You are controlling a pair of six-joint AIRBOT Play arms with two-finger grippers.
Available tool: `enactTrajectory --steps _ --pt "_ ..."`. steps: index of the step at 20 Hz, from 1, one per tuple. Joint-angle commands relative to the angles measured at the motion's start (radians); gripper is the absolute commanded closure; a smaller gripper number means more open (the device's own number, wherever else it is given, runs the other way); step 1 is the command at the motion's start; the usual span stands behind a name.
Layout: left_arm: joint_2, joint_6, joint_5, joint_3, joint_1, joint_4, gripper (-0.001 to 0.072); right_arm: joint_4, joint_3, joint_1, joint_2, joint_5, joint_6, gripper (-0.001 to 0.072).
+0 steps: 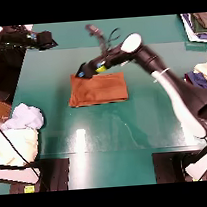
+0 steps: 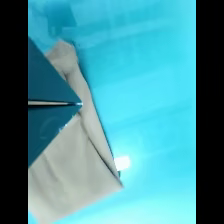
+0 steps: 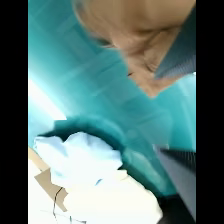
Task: Fold the shirts.
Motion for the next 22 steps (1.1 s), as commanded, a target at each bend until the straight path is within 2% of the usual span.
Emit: enactTrajectory --steps 1,2,4,8,11,13,15,17,20,22 --pt "0.029 0.002 -0.053 0.001 0.040 0.009 0.0681 0.031 -0.002 0.067 -0.055 -0.109 -0.095 0.0177" --pt "0.029 0.009 -0.058 0.001 0.040 0.008 0.0681 0.025 -0.002 0.043 -0.044 -0.069 -0.093 0.0183" --pt "0.029 0.027 -0.073 0.001 0.037 0.008 0.0681 -0.062 -0.002 -0.039 -0.012 0.077 -0.029 0.0252" --pt "0.029 0.048 -0.110 0.000 0.037 0.008 0.0681 -0.349 -0.003 -0.252 0.031 0.367 0.134 0.0252" --pt "0.029 0.053 -0.113 0.000 0.037 0.008 0.0681 -0.360 -0.004 -0.417 0.032 0.449 0.233 0.0252" --pt "0.028 0.053 -0.112 0.000 0.036 0.008 0.0681 -0.353 -0.014 -0.496 0.032 0.461 0.240 0.0245" --pt "0.028 0.055 -0.111 0.000 0.036 0.008 0.0681 -0.308 -0.079 -0.543 0.032 0.463 0.240 -0.0007" --pt "0.028 0.075 -0.111 0.000 0.036 0.008 0.0681 -0.226 -0.210 -0.571 0.032 0.439 0.240 -0.0007" --pt "0.028 0.079 -0.109 0.000 0.037 0.007 0.0681 -0.092 -0.385 -0.565 0.031 0.287 0.230 -0.0005" --pt "0.028 0.079 -0.109 0.000 0.037 0.008 0.0681 -0.043 -0.459 -0.530 0.031 0.182 0.188 -0.0004"
